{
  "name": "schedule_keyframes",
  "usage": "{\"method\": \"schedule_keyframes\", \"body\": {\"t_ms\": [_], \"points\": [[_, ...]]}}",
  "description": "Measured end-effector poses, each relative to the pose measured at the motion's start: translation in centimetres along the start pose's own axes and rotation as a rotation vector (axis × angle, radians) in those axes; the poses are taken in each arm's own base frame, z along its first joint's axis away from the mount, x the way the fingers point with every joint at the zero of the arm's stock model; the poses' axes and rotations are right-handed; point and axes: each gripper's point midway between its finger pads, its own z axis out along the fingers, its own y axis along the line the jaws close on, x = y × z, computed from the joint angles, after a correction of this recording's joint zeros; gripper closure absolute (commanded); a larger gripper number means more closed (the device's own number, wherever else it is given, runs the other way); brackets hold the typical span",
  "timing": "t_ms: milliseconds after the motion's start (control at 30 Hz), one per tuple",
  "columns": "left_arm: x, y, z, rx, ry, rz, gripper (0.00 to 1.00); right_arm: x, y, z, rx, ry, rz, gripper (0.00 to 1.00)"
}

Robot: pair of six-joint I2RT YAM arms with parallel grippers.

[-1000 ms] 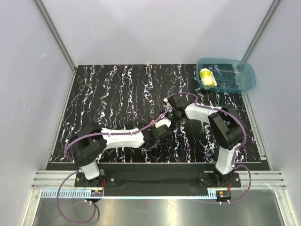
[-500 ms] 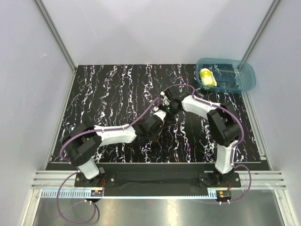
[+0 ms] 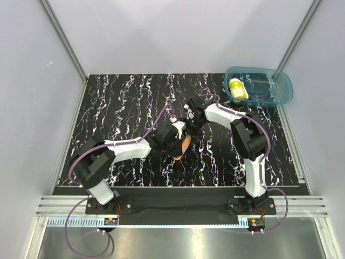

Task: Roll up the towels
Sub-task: Roll the towel

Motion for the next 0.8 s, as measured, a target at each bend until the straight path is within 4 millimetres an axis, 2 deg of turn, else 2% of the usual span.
{"method": "schedule_keyframes", "body": {"t_ms": [200, 400, 500, 633, 800], "points": [[0.0, -0.2, -0.3, 0.069, 0.035, -0.059, 0.86, -1.9, -1.1, -0.9, 0.055, -0.013, -0.002, 0.26], [0.7, -0.6, -0.8, 0.138, 0.104, -0.127, 0.86, -5.9, -2.4, -3.3, 0.116, -0.106, 0.001, 0.25], [0.7, -0.5, -0.8, 0.172, 0.134, -0.168, 0.86, -7.3, -3.3, -4.5, 0.147, -0.159, 0.010, 0.23], [0.8, -0.5, -0.9, 0.213, 0.169, -0.215, 0.86, -7.7, -3.6, -6.4, 0.146, -0.227, 0.024, 0.22], [0.7, -0.1, -1.1, 0.292, 0.220, -0.315, 0.87, -6.3, -2.0, -9.5, 0.070, -0.317, 0.024, 0.22]]}}
